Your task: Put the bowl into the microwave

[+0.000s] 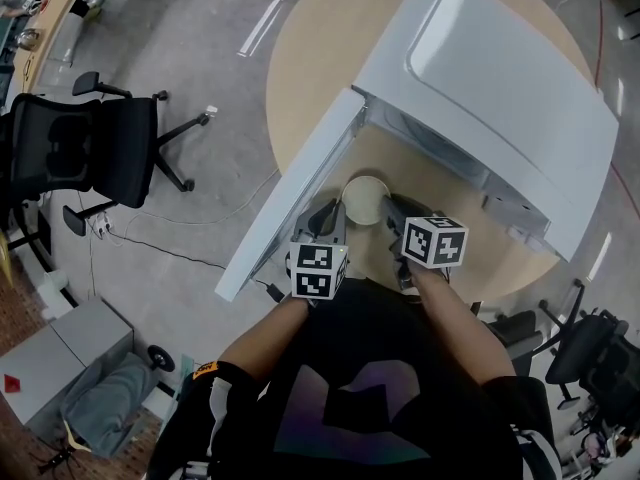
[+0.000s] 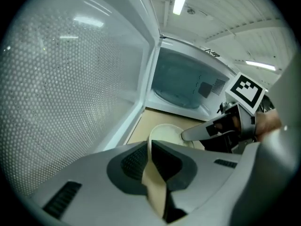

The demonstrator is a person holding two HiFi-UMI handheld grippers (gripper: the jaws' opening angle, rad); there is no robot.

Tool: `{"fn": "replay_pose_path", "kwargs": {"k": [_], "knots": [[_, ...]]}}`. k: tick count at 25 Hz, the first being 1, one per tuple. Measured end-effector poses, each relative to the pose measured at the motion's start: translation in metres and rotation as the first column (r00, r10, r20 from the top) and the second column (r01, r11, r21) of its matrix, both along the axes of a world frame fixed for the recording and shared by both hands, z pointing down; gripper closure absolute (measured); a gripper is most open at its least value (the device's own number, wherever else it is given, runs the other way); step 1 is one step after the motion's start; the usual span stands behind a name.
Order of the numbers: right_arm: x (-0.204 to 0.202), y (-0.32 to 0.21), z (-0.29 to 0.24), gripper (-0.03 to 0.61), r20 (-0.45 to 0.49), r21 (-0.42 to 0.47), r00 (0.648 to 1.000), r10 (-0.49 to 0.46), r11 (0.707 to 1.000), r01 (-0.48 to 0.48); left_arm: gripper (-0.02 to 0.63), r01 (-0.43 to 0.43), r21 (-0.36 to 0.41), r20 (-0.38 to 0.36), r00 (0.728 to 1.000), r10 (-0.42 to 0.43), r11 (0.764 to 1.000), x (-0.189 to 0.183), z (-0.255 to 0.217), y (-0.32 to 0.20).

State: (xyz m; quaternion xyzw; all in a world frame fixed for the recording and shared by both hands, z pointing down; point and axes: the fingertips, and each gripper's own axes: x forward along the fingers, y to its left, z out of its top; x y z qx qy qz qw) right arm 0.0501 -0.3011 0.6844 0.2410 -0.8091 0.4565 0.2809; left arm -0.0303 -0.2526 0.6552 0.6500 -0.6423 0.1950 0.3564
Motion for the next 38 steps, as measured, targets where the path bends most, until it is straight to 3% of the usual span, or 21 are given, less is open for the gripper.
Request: {"fn": "replay_pose_path", "kwargs": {"k": [11,38], "knots": [[0.004,-0.001,0.0,0.52,0.067,-0.068,0.995,0.079,0.995,-0.074,0.558,0.007,0.026,0.025,1.0,-0.007,1.0,0.0,-0.012,0.006],[0.04,-0.008,-0.061,0.529,0.161,-0.031,0.942,0.296,0.955,-0.295,0.56,-0.055,0.175,0.053,0.998,0.047,0.983,0.014,-0.063,-0.001]]}}
